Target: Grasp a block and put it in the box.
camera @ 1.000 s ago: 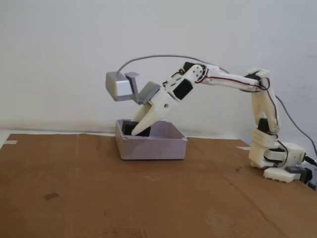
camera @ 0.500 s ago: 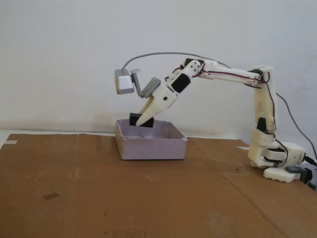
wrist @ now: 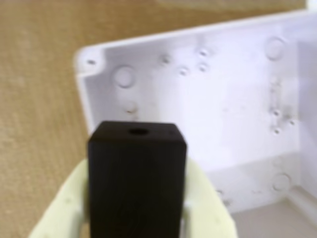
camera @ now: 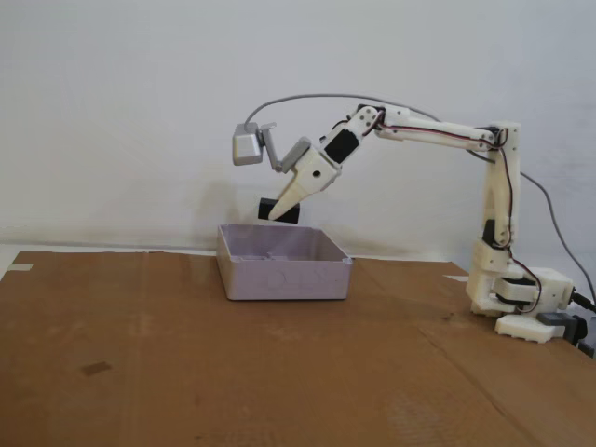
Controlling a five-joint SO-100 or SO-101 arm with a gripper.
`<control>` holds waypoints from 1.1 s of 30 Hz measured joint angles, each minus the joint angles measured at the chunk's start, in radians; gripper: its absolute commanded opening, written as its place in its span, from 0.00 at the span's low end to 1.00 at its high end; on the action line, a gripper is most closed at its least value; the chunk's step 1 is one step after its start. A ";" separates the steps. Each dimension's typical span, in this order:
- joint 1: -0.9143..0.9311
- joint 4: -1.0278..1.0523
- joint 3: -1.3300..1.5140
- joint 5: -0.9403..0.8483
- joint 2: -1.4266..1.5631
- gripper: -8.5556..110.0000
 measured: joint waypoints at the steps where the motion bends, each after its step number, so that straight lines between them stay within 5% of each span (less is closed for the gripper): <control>1: 0.012 0.000 0.006 0.000 0.002 0.09; 19: 0.147 -0.015 0.147 0.000 0.003 0.09; 33: 0.143 -0.449 0.453 0.000 0.003 0.09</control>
